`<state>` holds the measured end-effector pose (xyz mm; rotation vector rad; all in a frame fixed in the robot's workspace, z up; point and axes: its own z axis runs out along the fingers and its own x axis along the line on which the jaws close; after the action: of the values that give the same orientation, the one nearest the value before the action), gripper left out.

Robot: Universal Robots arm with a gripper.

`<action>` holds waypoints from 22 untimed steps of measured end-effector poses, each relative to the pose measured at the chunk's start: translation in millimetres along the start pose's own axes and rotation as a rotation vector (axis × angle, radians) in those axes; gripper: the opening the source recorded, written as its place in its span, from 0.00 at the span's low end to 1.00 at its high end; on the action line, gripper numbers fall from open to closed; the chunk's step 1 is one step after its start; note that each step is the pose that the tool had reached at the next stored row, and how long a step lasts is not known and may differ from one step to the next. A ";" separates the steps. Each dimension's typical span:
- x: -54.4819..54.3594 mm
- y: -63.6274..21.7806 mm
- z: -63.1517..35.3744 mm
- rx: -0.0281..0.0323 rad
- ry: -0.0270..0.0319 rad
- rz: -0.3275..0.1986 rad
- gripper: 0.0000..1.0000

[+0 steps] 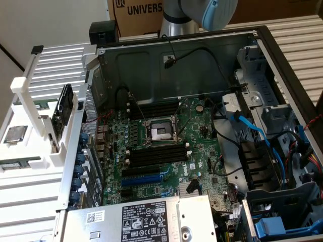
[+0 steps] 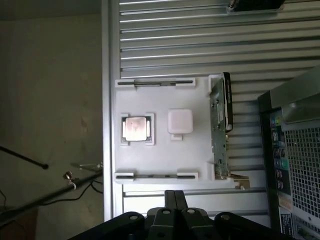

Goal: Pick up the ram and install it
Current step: 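Reach for the ram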

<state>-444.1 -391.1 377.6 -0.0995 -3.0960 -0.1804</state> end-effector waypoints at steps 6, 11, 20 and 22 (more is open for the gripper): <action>4.5 8.2 3.4 0.0597 -0.0014 -0.008 0.11; 9.3 13.7 8.8 0.0882 -0.0072 -0.013 0.11; 22.1 11.8 20.7 0.0878 -0.0143 -0.014 0.11; 22.2 11.9 20.8 0.0877 -0.0144 -0.014 0.11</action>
<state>-466.2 -375.5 359.2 -0.0773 -3.1139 -0.0444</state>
